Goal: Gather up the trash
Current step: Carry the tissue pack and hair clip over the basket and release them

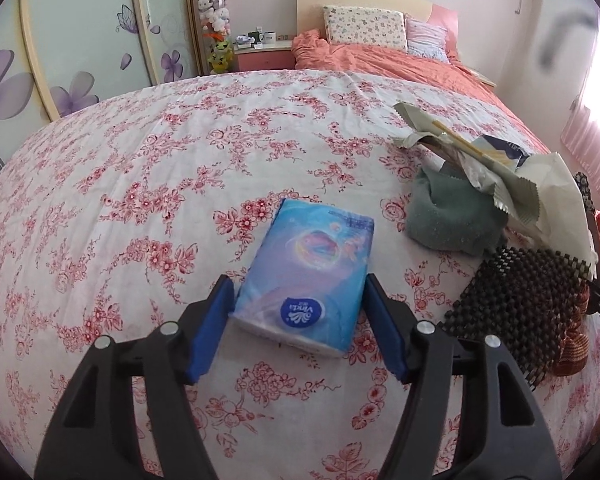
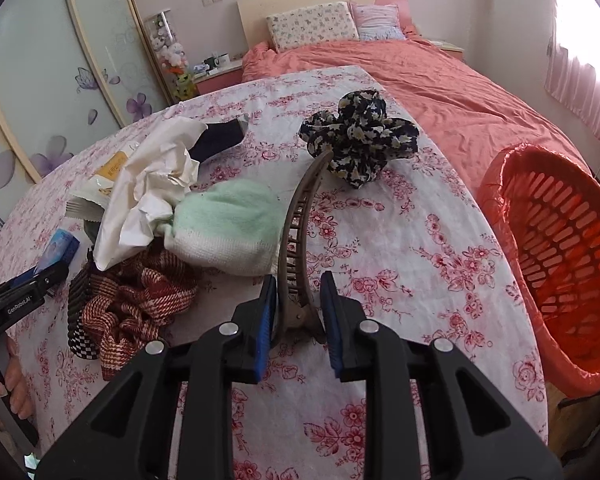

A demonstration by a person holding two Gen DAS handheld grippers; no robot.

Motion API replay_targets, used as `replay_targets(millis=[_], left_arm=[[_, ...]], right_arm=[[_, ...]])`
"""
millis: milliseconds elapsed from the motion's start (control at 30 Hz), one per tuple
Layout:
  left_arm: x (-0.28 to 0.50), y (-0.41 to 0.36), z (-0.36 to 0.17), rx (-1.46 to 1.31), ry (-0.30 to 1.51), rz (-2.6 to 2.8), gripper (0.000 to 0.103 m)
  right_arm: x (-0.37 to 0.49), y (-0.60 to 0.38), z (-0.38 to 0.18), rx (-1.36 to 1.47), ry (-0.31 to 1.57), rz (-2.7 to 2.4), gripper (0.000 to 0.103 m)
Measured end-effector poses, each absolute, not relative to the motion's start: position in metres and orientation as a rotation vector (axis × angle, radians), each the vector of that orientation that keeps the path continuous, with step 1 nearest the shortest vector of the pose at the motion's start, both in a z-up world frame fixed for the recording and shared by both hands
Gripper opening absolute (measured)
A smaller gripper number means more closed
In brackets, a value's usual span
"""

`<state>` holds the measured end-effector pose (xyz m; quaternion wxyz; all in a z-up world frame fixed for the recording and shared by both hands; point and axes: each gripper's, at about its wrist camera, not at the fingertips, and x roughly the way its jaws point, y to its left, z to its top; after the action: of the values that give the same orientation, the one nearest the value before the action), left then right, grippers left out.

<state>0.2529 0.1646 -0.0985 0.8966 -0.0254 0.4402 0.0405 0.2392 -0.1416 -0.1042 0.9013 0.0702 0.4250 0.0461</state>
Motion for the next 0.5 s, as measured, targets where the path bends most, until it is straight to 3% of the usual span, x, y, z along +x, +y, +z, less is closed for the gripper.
replay_targets(millis=[367,500], left_arm=[[0.255,0.163,-0.1,-0.033,0.918,0.096,0.064],[0.255,0.159,-0.099,-0.029,0.915,0.089,0.057]], right_arm=[[0.251,-0.142,-0.103,0.14,0.893,0.107,0.024],[0.247,-0.138,-0.103,0.113,0.881,0.102,0.022]])
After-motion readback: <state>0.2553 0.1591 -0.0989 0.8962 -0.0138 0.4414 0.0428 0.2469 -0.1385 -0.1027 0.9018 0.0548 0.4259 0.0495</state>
